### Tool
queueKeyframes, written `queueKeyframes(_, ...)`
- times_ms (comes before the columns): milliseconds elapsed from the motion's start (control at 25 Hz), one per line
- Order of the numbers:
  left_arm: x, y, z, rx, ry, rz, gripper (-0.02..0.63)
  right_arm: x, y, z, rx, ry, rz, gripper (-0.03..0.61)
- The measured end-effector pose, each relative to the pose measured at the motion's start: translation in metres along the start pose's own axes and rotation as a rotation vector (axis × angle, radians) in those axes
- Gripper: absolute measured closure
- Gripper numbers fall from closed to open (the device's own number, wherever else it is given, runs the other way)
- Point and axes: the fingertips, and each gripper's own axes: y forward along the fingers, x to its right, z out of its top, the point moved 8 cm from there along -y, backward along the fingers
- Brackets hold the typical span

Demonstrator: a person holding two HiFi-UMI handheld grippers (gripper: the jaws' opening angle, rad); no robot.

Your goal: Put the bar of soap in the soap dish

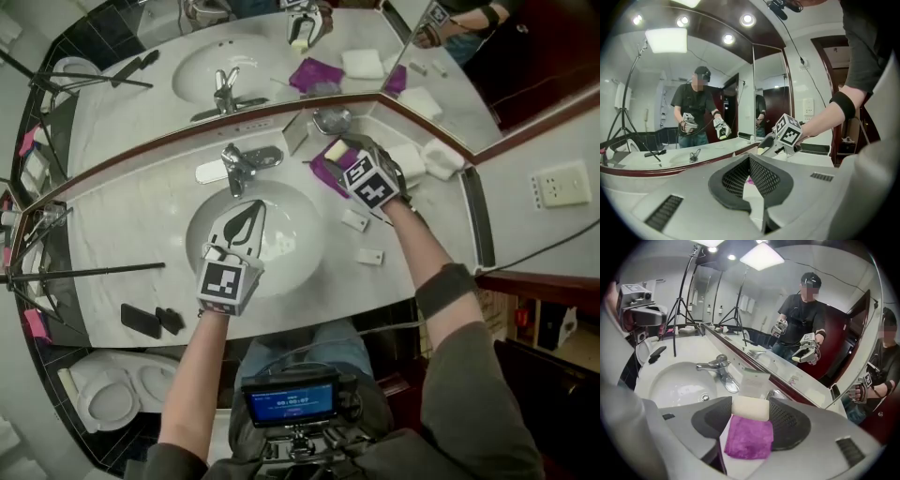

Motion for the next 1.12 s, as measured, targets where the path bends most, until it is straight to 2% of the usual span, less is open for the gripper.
queueKeyframes(320, 0.009, -0.017, 0.000, 0.008, 0.040, -0.055, 0.614, -0.097, -0.029, -0.054, -0.059, -0.113, 0.113, 0.316)
queueKeyframes(600, 0.008, -0.025, -0.002, 0.007, 0.067, -0.087, 0.614, -0.172, -0.027, -0.115, -0.165, -0.165, 0.222, 0.316)
queueKeyframes(920, 0.004, -0.040, -0.007, -0.007, 0.095, -0.091, 0.614, -0.204, -0.012, -0.161, -0.264, -0.122, 0.276, 0.316)
queueKeyframes(1120, 0.002, -0.046, -0.004, -0.007, 0.055, -0.049, 0.614, -0.212, -0.005, -0.174, -0.289, -0.136, 0.290, 0.316)
